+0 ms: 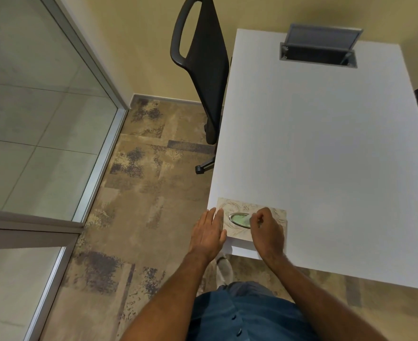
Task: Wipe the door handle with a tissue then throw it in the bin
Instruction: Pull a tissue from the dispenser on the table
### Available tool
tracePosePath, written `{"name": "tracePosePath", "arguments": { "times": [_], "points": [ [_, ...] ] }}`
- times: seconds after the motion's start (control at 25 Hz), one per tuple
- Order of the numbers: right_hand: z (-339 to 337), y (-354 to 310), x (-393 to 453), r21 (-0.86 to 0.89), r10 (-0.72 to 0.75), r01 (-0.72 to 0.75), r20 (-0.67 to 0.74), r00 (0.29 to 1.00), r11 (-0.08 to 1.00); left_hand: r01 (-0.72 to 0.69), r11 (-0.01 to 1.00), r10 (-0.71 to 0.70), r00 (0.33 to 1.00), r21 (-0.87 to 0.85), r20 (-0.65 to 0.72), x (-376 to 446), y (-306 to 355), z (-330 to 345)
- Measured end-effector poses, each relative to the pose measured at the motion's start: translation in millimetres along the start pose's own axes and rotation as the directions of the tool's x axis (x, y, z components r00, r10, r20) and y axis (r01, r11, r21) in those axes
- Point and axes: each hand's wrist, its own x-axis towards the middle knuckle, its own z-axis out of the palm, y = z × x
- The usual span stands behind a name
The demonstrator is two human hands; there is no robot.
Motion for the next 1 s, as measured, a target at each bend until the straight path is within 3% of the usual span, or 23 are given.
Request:
{"name": "tracePosePath", "arguments": {
  "times": [0.2, 0.32, 0.4, 0.48, 0.56, 0.8, 1.0],
  "points": [
    [-12, -18, 4, 0.318, 0.065, -0.055, -0.020, 0.998, 0.946, 0.028, 0.996, -0.032, 0.998, -0.081, -0.050, -1, 5, -4],
    [-22, -41, 4, 0.486, 0.083, -0.085, 0.026, 0.996, 0.870, 0.052, 0.931, -0.118, 0.979, -0.361, -0.165, -1, 16, -17],
    [-27, -59, 2, 0.591, 0.085, -0.114, 0.078, 0.993, 0.799, 0.078, 0.704, -0.253, 0.956, -0.706, -0.146, -4, 26, -36],
    [-31, -82, -3, 0.673, 0.072, -0.162, 0.160, 0.985, 0.722, 0.073, 0.457, -0.308, 0.948, -0.887, -0.081, -11, 27, -61],
    [-30, -107, -9, 0.703, 0.018, -0.205, 0.264, 0.964, 0.681, 0.071, 0.341, -0.327, 0.944, -0.937, -0.048, -27, 16, -89],
    [-3, -186, -57, 0.740, -0.290, -0.172, 0.450, 0.844, 0.650, -0.140, 0.264, -0.437, 0.865, -0.954, -0.247, -93, -59, -145],
    [37, -256, -115, 0.709, -0.462, -0.070, 0.528, 0.712, 0.702, -0.263, 0.140, -0.546, 0.783, -0.954, -0.296, -163, -133, -166]
  ]
}}
